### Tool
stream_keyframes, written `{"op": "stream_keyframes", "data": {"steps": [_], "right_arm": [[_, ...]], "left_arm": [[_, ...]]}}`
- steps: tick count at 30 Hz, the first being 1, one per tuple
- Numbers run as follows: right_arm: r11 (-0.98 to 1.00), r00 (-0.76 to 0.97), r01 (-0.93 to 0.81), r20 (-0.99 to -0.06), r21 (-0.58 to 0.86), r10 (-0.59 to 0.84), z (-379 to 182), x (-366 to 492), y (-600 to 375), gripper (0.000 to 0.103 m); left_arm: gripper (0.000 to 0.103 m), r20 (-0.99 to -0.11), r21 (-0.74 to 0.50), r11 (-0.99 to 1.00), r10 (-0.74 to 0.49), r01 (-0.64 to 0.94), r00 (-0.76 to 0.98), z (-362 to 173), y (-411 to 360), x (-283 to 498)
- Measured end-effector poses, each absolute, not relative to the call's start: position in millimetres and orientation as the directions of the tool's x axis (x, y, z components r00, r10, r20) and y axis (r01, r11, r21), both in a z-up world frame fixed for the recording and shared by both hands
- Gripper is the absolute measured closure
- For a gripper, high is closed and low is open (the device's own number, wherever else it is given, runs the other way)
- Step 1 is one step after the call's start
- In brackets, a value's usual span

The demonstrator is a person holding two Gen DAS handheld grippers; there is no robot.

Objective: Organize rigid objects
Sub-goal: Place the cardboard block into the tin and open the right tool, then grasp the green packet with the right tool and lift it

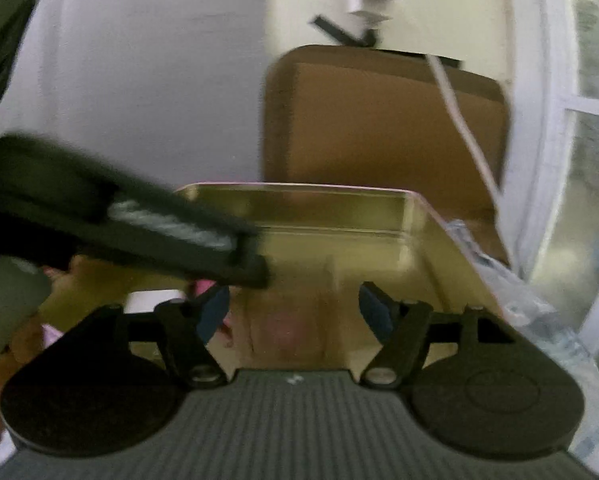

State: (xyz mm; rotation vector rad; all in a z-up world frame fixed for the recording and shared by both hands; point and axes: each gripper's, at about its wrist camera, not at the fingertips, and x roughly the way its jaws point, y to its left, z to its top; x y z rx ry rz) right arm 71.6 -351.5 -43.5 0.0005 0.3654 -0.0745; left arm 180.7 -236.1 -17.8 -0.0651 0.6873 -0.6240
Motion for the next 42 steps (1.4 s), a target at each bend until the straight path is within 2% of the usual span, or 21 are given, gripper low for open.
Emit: {"op": "stream_keyframes", "data": {"steps": [2, 5, 7, 10, 13, 16, 18, 19, 21, 24, 27, 28, 30, 31, 32, 37, 42], "right_arm": [[0.994, 0.930, 0.106, -0.355, 0.021, -0.092, -44, 65, -359, 0.026], [0.995, 0.956, 0.093, -0.283, 0.046, -0.076, -33, 50, -352, 0.028], [0.998, 0.971, 0.057, -0.234, 0.034, -0.047, -21, 44, -334, 0.036], [0.988, 0.966, -0.102, -0.226, 0.113, 0.125, -4, 48, -300, 0.041], [0.918, 0.885, -0.266, -0.302, 0.295, 0.354, 0, 79, -256, 0.046], [0.851, 0.796, -0.275, -0.390, 0.447, 0.463, -6, 129, -210, 0.048], [0.823, 0.767, -0.238, -0.420, 0.516, 0.485, -11, 162, -188, 0.047], [0.817, 0.759, -0.203, -0.440, 0.540, 0.479, -14, 180, -178, 0.047], [0.807, 0.737, -0.134, -0.486, 0.575, 0.469, -23, 213, -163, 0.047], [0.798, 0.717, -0.036, -0.540, 0.601, 0.440, -38, 252, -153, 0.046], [0.743, 0.678, 0.046, -0.567, 0.668, 0.468, -59, 284, -151, 0.046], [0.720, 0.659, 0.069, -0.573, 0.691, 0.487, -66, 293, -149, 0.049], [0.712, 0.654, 0.050, -0.561, 0.701, 0.506, -68, 306, -141, 0.048], [0.691, 0.634, 0.056, -0.560, 0.721, 0.533, -71, 310, -136, 0.059], [0.675, 0.619, 0.070, -0.563, 0.734, 0.548, -75, 313, -133, 0.075], [0.705, 0.659, -0.031, -0.516, 0.708, 0.547, -49, 286, -120, 0.079], [0.716, 0.681, -0.152, -0.453, 0.681, 0.576, -17, 208, -149, 0.079]], "left_arm": [[0.036, -0.534, -0.259, 0.814, -0.569, 0.519, 0.626, -12, -215, 173], [0.036, -0.454, -0.276, 0.815, -0.578, 0.509, 0.678, -1, -163, 153], [0.035, -0.398, -0.289, 0.830, -0.558, 0.478, 0.728, -1, -114, 135], [0.035, -0.380, -0.222, 0.919, -0.390, 0.327, 0.839, -16, -42, 121], [0.036, -0.427, -0.155, 0.981, -0.171, 0.115, 0.888, -44, 18, 128], [0.037, -0.443, -0.159, 0.987, -0.072, 0.001, 0.894, -67, 57, 134], [0.038, -0.452, -0.235, 0.972, -0.108, -0.002, 0.885, -73, 72, 137], [0.036, -0.430, -0.268, 0.963, -0.141, 0.023, 0.892, -72, 78, 137], [0.036, -0.437, -0.239, 0.971, -0.108, 0.000, 0.893, -72, 80, 140], [0.036, -0.497, -0.238, 0.971, -0.107, -0.017, 0.861, -76, 79, 151], [0.036, -0.548, -0.275, 0.959, -0.100, -0.066, 0.831, -80, 87, 161], [0.036, -0.566, -0.299, 0.951, -0.109, -0.080, 0.817, -82, 91, 163], [0.036, -0.563, -0.305, 0.948, -0.101, -0.092, 0.820, -82, 96, 162], [0.036, -0.566, -0.297, 0.949, -0.091, -0.100, 0.819, -82, 96, 162], [0.036, -0.564, -0.299, 0.949, -0.094, -0.097, 0.820, -82, 96, 159], [0.036, -0.521, -0.351, 0.927, -0.077, -0.131, 0.850, -77, 113, 156], [0.036, -0.452, -0.417, 0.902, -0.102, -0.109, 0.886, -71, 125, 148]]}}
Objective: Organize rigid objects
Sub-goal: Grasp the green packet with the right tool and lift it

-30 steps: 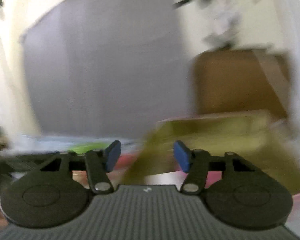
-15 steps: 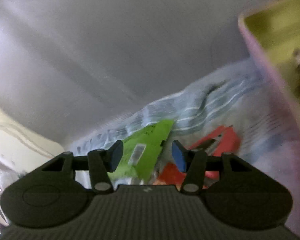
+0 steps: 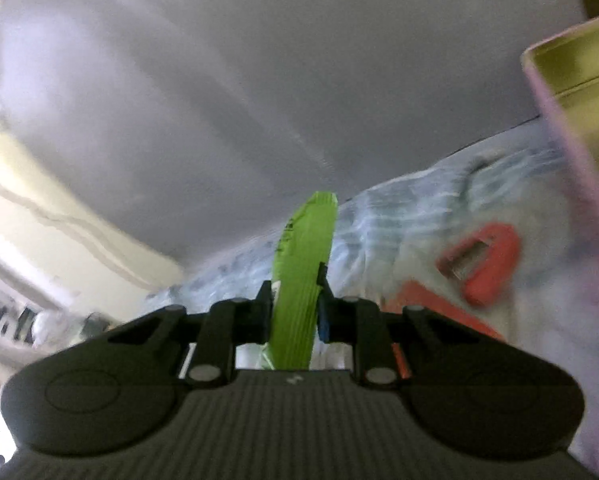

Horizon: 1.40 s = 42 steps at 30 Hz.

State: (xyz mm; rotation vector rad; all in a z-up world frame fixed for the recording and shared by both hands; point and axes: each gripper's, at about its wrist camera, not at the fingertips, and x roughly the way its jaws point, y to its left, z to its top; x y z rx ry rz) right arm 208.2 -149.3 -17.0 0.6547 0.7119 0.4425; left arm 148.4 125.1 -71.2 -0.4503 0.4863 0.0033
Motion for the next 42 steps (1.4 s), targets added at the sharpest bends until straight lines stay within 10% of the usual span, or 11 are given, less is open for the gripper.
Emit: {"op": "stream_keyframes", "data": {"steps": [11, 17, 27, 42], "right_arm": [[0.728, 0.756, -0.017, -0.468, 0.685, 0.457, -61, -24, -314, 0.078], [0.807, 0.819, 0.139, -0.525, 0.574, 0.232, -71, -86, -359, 0.045], [0.987, 0.862, -0.130, -0.482, 0.093, 0.159, -73, -119, -307, 0.029], [0.991, 0.862, -0.125, -0.490, 0.045, 0.131, -98, -106, -303, 0.023]], "left_arm": [[0.035, -0.434, -0.323, 0.860, -0.505, 0.394, 0.746, -68, 45, 122], [0.035, -0.453, -0.382, 0.721, -0.691, 0.577, 0.563, -50, -31, 72], [0.024, -0.606, -0.279, 0.742, -0.628, 0.609, 0.488, -51, -128, 33], [0.015, -0.647, -0.076, 0.850, -0.439, 0.521, 0.623, -62, -157, 15]]}}
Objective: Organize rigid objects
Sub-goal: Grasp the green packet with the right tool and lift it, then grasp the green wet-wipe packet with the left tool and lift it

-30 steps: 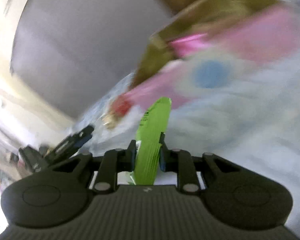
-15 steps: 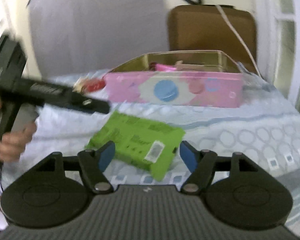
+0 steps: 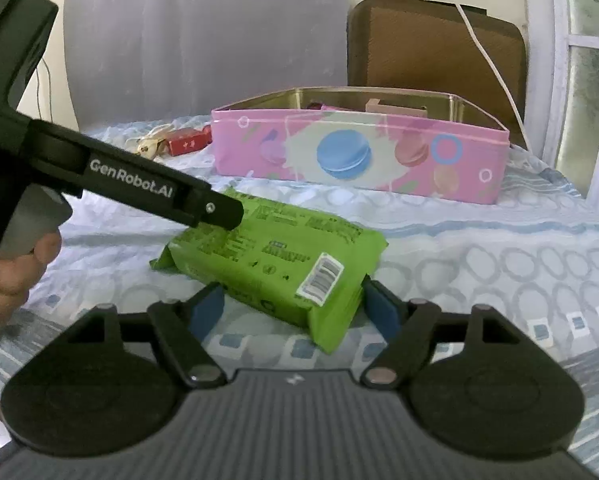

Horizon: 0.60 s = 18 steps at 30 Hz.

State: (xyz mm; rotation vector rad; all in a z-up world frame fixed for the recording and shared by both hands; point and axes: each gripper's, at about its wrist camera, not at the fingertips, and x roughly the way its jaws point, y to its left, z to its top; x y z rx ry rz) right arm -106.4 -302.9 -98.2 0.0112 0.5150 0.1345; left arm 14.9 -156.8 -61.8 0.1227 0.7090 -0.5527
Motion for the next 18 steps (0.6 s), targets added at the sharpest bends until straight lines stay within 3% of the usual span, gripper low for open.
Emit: {"op": "stream_keyframes", "data": {"steps": [18], "right_arm": [[0.994, 0.877, -0.096, -0.469, 0.050, 0.108, -100.8, -108.1, -301.2, 0.022]], "left_arm": [[0.012, -0.649, -0.072, 0.851, -0.437, 0.521, 0.623, -63.1, -154.0, 12.8]]}}
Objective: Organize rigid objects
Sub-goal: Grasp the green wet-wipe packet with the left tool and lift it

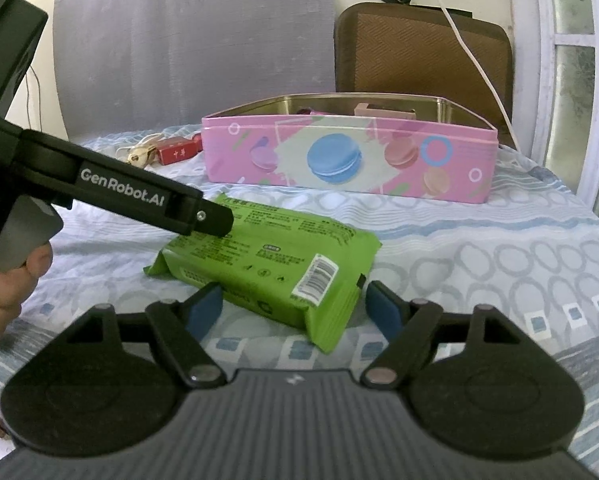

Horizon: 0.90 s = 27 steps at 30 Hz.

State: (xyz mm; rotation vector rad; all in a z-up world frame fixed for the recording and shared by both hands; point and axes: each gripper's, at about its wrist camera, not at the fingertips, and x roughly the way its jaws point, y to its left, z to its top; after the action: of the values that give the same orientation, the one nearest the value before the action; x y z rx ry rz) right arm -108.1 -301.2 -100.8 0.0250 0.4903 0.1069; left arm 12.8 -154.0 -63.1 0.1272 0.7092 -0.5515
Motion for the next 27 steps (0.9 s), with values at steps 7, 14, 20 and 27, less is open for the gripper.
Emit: {"op": "stream_keyframes", "data": {"steps": [7, 14, 20, 27], "right_arm": [[0.994, 0.877, -0.096, -0.468, 0.052, 0.109, -101, -108, -302, 0.021], [0.994, 0.877, -0.095, -0.468, 0.053, 0.109, -101, -108, -304, 0.021], [0.995, 0.878, -0.088, -0.468, 0.056, 0.104, -101, -109, -304, 0.021], [0.995, 0.880, -0.078, -0.466, 0.059, 0.096, -98, -112, -305, 0.021]], "left_arm": [[0.012, -0.652, -0.078, 0.849, -0.440, 0.522, 0.618, -63, -153, 12], [0.011, -0.656, -0.080, 0.848, -0.441, 0.524, 0.613, -62, -153, 10], [0.011, -0.658, -0.080, 0.846, -0.442, 0.527, 0.610, -61, -150, 8], [0.011, -0.643, -0.220, 0.809, -0.540, 0.544, 0.543, -54, -132, 10]]}}
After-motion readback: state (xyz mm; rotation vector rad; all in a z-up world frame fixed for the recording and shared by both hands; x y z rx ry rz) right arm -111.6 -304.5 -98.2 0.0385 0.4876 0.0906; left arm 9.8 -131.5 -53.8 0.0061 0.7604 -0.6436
